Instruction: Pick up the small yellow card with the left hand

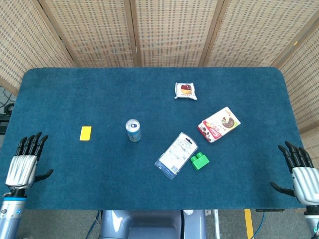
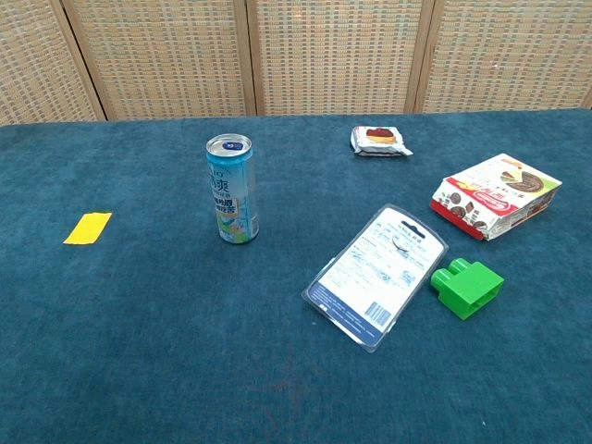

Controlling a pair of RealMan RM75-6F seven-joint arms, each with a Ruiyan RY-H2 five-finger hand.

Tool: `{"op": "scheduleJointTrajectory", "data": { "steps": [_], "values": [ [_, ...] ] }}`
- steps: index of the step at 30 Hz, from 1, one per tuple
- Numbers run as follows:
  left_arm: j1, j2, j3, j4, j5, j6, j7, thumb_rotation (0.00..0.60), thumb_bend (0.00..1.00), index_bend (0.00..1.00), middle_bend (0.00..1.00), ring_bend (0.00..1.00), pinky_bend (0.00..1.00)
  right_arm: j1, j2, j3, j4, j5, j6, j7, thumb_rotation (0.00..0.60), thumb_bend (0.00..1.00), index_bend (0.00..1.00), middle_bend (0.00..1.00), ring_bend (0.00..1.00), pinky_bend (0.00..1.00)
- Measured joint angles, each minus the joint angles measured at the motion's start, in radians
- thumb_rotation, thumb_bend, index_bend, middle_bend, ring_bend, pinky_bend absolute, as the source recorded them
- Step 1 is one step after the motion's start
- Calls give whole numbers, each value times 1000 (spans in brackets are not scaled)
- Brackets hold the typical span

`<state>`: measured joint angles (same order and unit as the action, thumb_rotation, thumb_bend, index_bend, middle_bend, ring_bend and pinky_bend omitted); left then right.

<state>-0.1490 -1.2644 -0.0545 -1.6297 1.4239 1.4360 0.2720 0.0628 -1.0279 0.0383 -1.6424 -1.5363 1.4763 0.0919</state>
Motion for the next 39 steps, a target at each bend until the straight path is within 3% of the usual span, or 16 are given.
{"op": "scheduleJointTrajectory", "data": {
  "steps": [39],
  "values": [
    [-10, -1, -2, 2, -12, -24, -5, 600, 201, 10, 0, 0, 0, 0, -2, 0, -2, 4, -5, -6, 600, 104, 0, 0, 0, 0]
  ]
}}
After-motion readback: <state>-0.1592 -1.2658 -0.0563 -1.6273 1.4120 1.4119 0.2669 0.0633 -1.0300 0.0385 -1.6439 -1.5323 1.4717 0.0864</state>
